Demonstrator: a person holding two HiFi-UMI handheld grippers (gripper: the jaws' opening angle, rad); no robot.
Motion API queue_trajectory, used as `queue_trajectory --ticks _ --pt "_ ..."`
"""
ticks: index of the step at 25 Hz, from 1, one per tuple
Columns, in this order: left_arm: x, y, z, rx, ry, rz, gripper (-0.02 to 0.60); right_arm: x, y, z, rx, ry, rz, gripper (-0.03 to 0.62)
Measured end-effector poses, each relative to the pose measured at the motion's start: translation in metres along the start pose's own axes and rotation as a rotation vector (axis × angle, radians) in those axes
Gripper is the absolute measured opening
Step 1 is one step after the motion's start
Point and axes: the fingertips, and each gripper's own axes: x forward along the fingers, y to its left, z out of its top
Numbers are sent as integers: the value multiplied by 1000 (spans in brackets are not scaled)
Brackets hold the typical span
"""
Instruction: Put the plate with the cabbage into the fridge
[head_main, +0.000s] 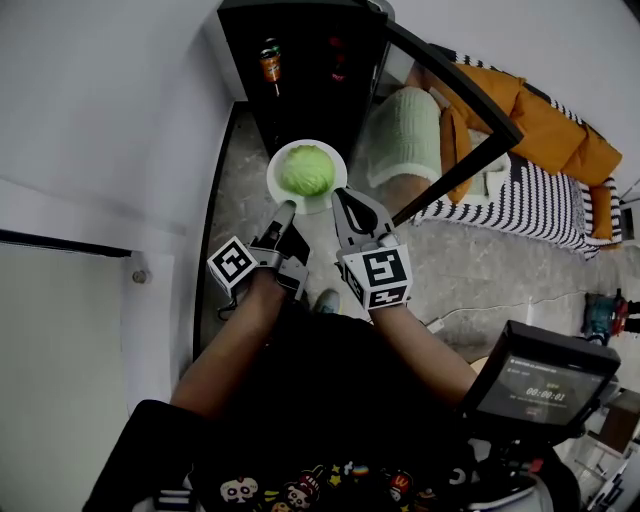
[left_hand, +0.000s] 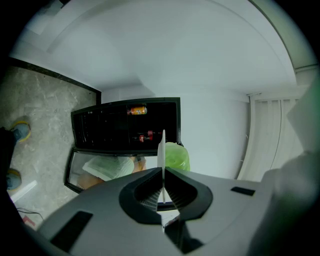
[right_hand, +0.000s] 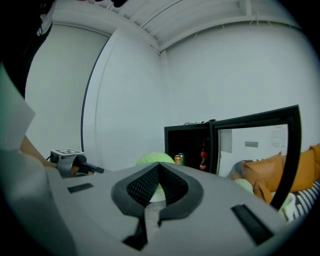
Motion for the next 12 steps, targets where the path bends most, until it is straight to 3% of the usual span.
queue_trajectory --ticks 12 --pt "8 -2 3 -3 13 -4 15 1 -6 3 10 -13 -13 6"
